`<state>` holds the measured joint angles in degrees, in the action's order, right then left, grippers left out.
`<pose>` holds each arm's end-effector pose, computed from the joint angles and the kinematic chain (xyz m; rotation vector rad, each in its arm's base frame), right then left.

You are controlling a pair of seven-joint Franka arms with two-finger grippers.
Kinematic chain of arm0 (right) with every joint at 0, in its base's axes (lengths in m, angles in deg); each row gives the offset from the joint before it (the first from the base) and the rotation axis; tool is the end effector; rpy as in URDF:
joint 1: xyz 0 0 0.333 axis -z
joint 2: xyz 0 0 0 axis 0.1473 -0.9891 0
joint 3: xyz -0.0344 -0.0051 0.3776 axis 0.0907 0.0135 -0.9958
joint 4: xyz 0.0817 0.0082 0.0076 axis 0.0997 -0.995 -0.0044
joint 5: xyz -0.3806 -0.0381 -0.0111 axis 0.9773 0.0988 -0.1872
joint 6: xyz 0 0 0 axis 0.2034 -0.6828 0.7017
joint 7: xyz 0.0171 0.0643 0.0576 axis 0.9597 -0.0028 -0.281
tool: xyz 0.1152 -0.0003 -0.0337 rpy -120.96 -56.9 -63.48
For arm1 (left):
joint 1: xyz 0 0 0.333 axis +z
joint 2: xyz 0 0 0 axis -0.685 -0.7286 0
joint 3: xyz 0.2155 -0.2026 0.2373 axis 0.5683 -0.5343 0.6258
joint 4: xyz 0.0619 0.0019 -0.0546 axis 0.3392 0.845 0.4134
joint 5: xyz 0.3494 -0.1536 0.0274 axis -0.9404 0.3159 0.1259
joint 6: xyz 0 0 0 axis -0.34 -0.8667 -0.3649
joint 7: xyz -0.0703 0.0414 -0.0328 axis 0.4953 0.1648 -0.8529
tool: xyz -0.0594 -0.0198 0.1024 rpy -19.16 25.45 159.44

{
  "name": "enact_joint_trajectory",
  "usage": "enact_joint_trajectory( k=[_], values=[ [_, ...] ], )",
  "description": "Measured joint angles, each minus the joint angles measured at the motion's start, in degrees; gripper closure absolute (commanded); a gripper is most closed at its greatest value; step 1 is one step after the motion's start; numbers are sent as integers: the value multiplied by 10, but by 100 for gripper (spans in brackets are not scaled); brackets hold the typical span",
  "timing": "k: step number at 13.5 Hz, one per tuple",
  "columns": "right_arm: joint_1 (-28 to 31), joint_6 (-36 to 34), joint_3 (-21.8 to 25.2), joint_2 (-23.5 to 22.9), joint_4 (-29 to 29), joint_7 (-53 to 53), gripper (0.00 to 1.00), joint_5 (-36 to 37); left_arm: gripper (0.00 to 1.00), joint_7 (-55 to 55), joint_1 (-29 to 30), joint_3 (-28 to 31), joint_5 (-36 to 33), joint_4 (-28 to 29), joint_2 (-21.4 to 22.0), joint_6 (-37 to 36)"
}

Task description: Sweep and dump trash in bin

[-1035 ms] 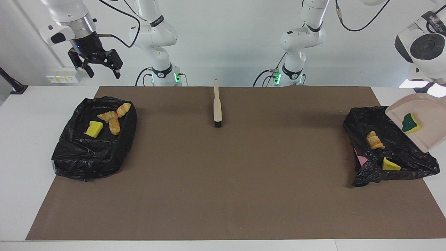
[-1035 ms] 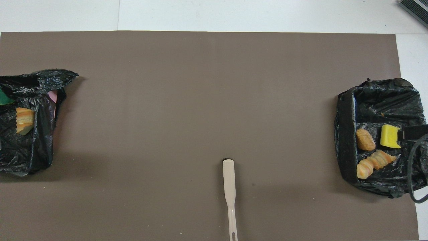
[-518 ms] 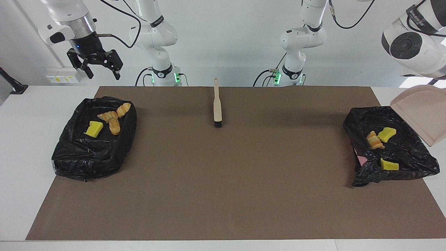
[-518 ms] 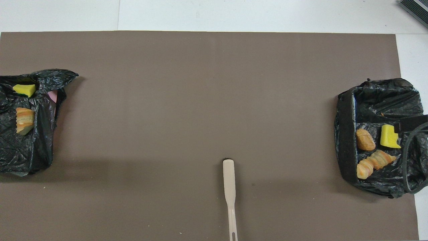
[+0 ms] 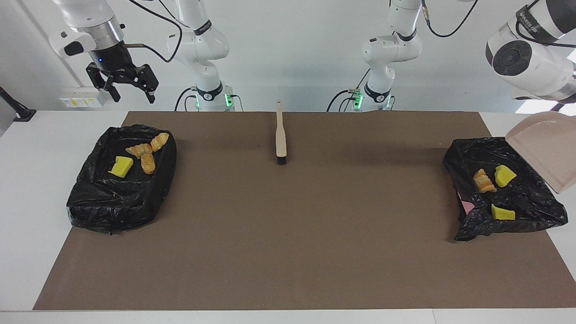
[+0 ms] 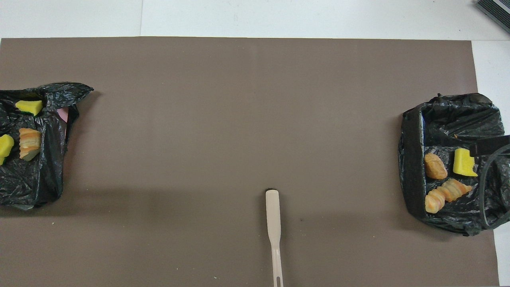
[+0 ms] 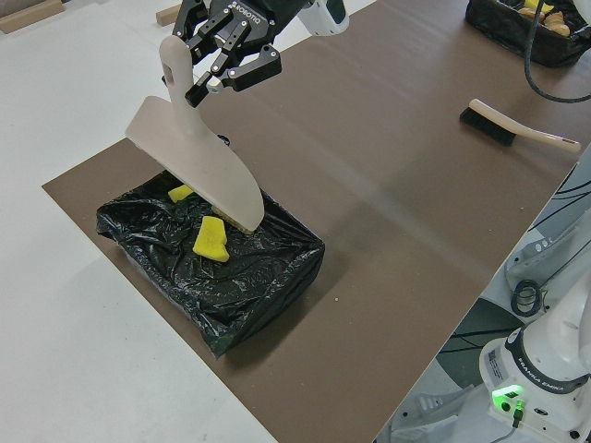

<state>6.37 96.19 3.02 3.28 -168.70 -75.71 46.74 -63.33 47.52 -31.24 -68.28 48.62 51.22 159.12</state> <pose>0.4836 -0.0380 0.7100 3.1377 -0.1137 0.0534 0.5541 0.1420 0.6675 -1.6194 1.3846 0.8328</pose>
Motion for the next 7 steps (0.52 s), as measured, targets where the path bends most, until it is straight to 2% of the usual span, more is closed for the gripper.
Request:
enact_joint_trajectory(
  k=[7],
  values=[
    [0, 4, 0, -3, 0, 0, 0, 0, 100, 146, -21, -1, 190, -3, 0, -21]
  ],
)
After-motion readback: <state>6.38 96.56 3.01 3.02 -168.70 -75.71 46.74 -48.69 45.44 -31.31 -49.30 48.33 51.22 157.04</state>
